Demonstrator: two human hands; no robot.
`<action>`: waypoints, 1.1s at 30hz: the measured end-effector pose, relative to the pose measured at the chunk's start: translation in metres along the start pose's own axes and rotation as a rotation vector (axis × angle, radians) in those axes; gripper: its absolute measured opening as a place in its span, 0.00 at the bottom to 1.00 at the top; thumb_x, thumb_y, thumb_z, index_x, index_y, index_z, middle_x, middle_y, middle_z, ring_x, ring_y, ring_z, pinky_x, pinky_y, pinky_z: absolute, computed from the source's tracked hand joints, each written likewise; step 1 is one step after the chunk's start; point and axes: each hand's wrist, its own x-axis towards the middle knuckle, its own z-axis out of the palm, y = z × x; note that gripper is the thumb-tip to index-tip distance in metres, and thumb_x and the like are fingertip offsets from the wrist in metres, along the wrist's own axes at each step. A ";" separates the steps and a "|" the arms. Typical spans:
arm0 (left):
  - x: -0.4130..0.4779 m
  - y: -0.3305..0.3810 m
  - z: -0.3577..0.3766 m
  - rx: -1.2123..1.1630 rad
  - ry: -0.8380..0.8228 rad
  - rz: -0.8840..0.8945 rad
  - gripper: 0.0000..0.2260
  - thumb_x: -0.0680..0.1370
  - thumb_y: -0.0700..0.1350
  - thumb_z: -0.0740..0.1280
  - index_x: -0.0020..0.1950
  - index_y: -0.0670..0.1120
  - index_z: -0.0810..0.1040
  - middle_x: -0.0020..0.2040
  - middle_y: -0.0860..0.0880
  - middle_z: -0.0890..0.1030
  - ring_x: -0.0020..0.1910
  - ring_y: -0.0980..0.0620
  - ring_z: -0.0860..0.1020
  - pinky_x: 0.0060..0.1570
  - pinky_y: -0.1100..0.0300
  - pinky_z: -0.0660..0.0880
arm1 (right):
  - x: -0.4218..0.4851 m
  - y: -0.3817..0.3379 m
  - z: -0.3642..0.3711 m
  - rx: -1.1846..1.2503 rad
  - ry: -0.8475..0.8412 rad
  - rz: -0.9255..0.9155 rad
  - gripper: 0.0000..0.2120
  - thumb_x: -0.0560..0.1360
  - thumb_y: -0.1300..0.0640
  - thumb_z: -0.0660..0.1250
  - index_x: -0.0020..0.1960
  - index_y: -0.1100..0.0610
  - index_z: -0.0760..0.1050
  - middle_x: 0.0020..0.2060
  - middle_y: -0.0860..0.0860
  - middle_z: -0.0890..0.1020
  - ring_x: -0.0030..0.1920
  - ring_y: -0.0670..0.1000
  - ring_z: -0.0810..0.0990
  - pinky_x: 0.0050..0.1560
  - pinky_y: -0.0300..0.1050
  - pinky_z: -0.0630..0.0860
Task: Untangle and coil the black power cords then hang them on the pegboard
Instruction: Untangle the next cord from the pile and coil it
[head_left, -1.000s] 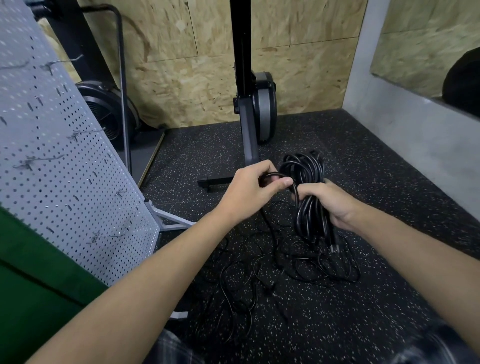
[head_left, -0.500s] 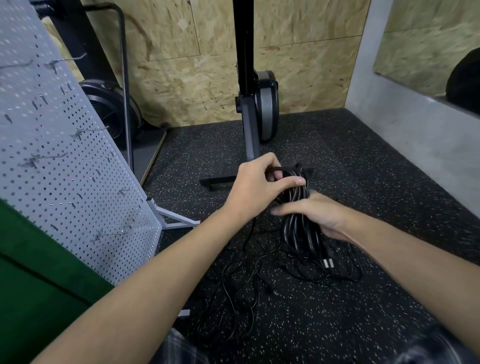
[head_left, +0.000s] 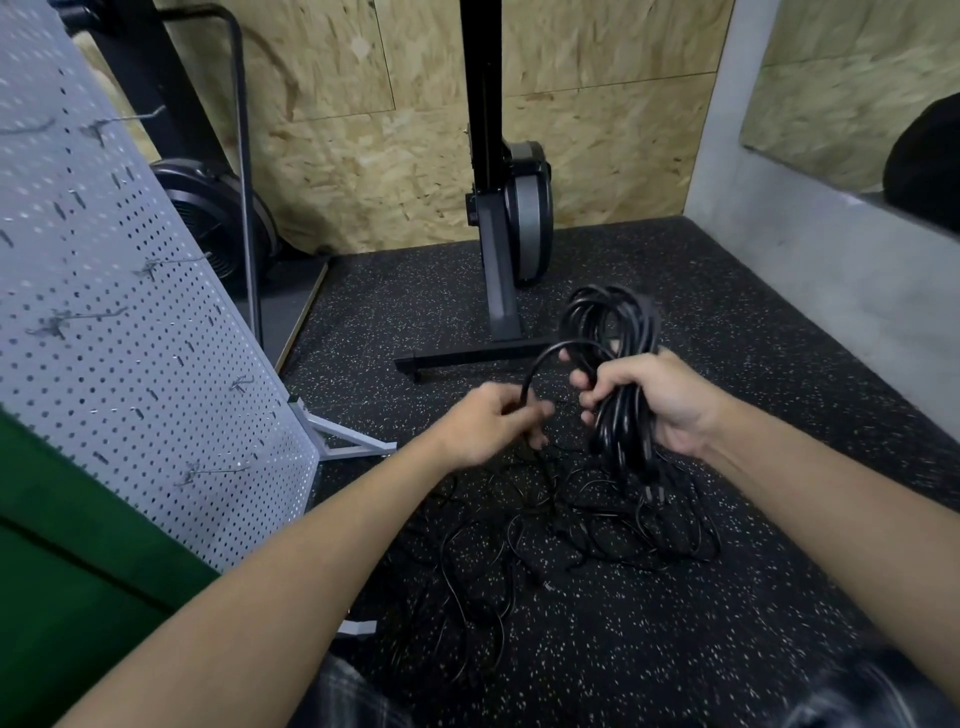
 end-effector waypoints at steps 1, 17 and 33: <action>-0.001 -0.007 0.002 0.065 -0.028 -0.022 0.15 0.85 0.52 0.66 0.45 0.45 0.84 0.33 0.55 0.81 0.33 0.50 0.78 0.37 0.55 0.75 | -0.001 -0.004 -0.003 0.064 -0.003 -0.011 0.21 0.72 0.75 0.60 0.62 0.67 0.80 0.41 0.54 0.82 0.37 0.51 0.79 0.43 0.48 0.80; -0.009 0.041 -0.005 0.165 0.421 0.369 0.14 0.89 0.52 0.54 0.53 0.46 0.73 0.33 0.46 0.73 0.28 0.54 0.68 0.32 0.55 0.65 | 0.025 0.022 -0.036 -0.555 0.283 0.221 0.40 0.51 0.47 0.74 0.61 0.59 0.75 0.54 0.58 0.82 0.55 0.62 0.83 0.59 0.63 0.81; 0.014 0.071 -0.019 0.314 0.648 0.699 0.16 0.88 0.46 0.56 0.58 0.37 0.78 0.45 0.48 0.74 0.41 0.48 0.73 0.43 0.58 0.71 | 0.007 0.019 -0.011 -0.741 -0.073 0.587 0.08 0.74 0.59 0.73 0.51 0.58 0.87 0.41 0.56 0.86 0.37 0.54 0.82 0.42 0.46 0.79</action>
